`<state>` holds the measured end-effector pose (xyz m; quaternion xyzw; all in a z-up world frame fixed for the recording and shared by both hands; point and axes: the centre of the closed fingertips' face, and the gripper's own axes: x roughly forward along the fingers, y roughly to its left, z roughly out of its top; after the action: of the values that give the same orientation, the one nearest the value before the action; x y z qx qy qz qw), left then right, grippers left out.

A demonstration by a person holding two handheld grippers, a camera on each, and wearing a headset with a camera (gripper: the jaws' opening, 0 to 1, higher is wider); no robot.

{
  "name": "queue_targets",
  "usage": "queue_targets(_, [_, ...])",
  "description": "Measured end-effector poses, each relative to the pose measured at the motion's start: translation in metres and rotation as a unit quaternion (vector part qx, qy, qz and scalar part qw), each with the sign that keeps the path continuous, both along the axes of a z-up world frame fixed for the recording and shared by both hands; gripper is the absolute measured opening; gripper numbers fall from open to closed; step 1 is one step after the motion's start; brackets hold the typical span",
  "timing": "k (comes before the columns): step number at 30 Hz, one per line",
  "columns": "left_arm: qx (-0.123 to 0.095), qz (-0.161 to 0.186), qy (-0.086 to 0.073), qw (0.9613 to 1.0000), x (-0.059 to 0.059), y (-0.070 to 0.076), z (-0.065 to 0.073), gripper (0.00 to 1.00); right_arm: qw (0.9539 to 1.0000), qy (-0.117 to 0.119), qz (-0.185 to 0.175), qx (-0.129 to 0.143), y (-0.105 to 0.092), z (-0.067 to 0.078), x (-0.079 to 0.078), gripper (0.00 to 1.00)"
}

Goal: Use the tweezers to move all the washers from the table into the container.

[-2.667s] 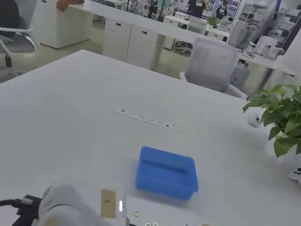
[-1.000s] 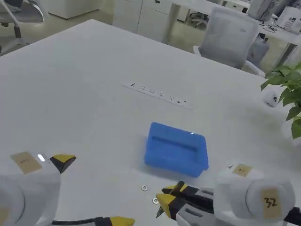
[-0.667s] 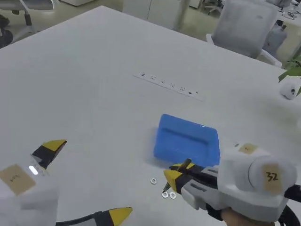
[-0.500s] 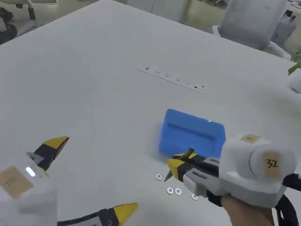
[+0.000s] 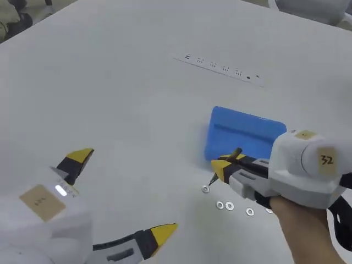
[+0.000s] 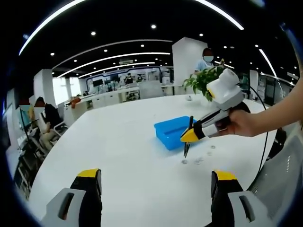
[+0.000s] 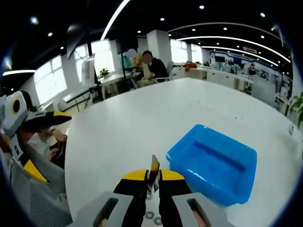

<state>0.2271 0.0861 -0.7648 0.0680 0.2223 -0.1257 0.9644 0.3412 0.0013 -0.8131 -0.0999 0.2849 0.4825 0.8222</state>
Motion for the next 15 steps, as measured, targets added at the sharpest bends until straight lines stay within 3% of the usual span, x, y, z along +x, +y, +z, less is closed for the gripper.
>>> queue_targets(4, [0.006,-0.009,0.01,0.9999,-0.0012,-0.003,-0.0042,0.99,1.0,0.009,0.002,0.0,-0.0002,-0.006,-0.0006,0.05])
queue_targets(6, [0.009,-0.01,0.007,0.9999,-0.0012,-0.0025,-0.0031,0.96,1.0,0.008,0.002,-0.004,-0.0007,-0.0081,-0.0008,0.05])
queue_targets(15, [0.021,-0.01,0.017,0.9996,-0.0023,-0.0005,-0.0085,0.95,0.9999,0.011,0.004,0.001,0.0037,-0.0075,-0.0041,0.05])
